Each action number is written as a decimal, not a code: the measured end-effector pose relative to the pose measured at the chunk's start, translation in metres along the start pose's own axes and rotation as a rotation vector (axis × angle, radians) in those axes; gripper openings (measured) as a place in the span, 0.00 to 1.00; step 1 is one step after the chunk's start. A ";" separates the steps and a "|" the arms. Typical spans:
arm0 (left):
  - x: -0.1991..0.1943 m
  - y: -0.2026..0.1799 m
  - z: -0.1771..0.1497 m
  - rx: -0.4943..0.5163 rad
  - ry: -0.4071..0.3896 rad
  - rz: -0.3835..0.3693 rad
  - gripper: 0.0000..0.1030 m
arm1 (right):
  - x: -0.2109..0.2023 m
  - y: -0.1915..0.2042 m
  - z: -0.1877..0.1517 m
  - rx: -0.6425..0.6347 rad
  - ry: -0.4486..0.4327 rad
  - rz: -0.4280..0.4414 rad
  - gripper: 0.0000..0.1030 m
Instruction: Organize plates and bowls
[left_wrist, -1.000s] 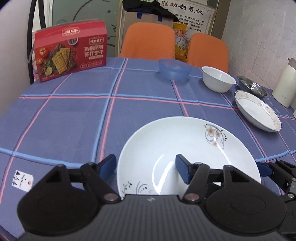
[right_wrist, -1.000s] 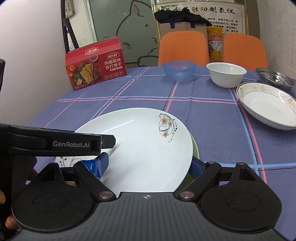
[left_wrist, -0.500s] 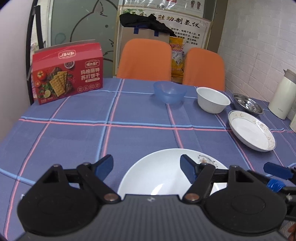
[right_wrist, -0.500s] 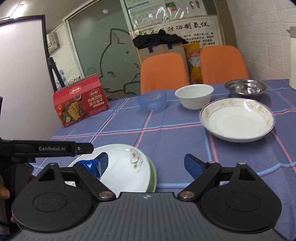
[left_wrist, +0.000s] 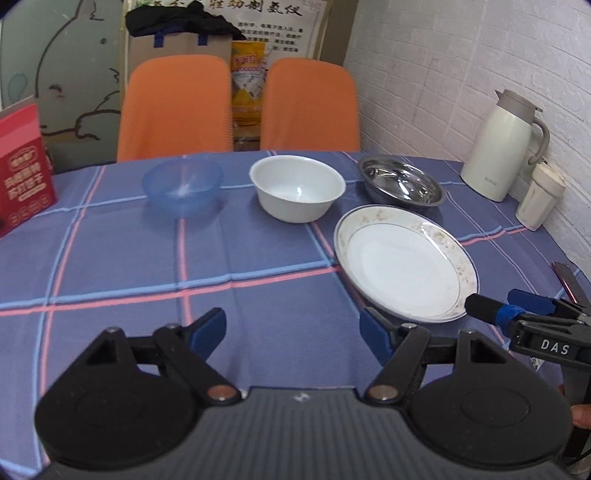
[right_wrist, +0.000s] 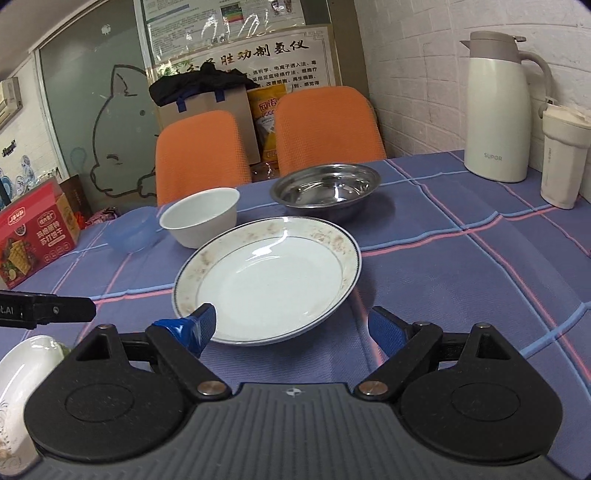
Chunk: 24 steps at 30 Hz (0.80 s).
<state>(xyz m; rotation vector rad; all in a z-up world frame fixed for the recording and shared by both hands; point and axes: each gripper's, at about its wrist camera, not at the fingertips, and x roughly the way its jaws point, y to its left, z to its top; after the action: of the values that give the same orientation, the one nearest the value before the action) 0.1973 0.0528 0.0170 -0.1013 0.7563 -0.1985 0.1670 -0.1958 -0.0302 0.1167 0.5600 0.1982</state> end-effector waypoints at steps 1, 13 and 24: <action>0.012 -0.005 0.007 0.002 0.015 -0.015 0.70 | 0.007 -0.003 0.002 -0.005 0.008 -0.004 0.74; 0.124 -0.028 0.047 -0.030 0.165 -0.046 0.70 | 0.072 -0.021 0.019 -0.065 0.121 -0.002 0.75; 0.128 -0.051 0.043 0.031 0.126 0.010 0.57 | 0.079 0.005 0.015 -0.126 0.093 0.001 0.79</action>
<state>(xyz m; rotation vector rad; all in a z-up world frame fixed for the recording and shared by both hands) 0.3109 -0.0232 -0.0295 -0.0558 0.8786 -0.2089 0.2397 -0.1746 -0.0578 -0.0149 0.6381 0.2401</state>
